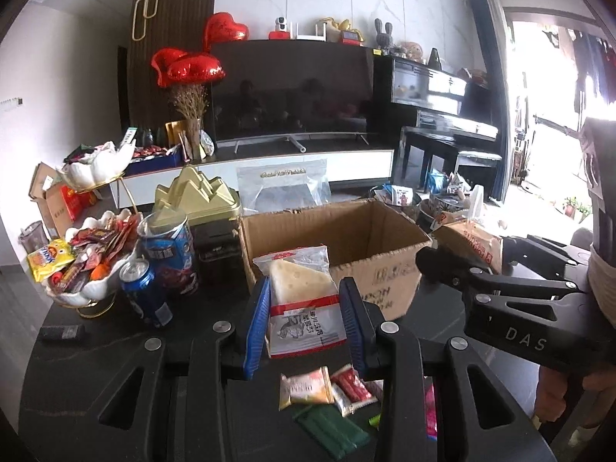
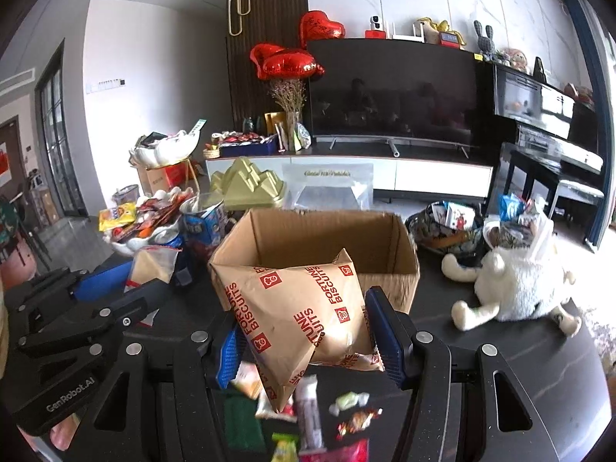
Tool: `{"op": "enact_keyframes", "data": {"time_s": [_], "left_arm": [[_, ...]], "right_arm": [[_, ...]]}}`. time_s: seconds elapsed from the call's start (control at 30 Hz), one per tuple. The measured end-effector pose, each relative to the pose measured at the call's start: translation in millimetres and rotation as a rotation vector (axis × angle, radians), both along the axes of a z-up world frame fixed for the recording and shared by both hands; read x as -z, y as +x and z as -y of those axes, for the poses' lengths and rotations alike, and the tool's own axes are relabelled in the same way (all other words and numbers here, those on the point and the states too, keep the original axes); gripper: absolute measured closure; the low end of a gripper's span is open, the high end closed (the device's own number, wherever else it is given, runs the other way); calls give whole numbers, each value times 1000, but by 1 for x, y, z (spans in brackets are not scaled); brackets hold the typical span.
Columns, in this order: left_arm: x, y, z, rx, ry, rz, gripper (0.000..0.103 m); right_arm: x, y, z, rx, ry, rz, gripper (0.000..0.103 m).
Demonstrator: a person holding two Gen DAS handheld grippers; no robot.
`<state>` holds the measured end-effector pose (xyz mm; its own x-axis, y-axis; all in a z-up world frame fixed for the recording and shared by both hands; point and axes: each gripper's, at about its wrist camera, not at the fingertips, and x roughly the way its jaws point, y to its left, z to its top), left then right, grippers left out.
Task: Organize snacks
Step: 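Lift both held packets and carry them over the cardboard box, then open both tools to drop the packets into the cardboard box, then move both open tools back down toward the remaining snacks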
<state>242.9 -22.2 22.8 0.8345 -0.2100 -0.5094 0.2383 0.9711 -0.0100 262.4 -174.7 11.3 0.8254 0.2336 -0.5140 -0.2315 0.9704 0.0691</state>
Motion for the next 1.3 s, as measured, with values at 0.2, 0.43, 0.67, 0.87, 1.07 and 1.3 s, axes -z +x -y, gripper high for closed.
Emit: {"op": "enact_keyframes", "data": {"time_s": [0.2, 0.43, 0.67, 0.87, 1.07, 1.3], "left_arm": [[-5, 39, 0, 14, -2, -25, 67], [0, 81, 4, 29, -10, -77, 67], [11, 122, 4, -2, -32, -135, 50], [9, 122, -1, -46, -16, -104, 32], [1, 95, -5, -66, 0, -57, 25], [-11, 48, -4, -74, 29, -1, 20]], "right_arm": [[1, 43, 1, 3, 12, -45, 44], [8, 91, 4, 2, 15, -98, 44], [14, 129, 7, 18, 7, -122, 39], [16, 138, 12, 59, -1, -114, 24], [14, 116, 10, 56, -25, -89, 24], [9, 71, 10, 25, -7, -64, 24]]}}
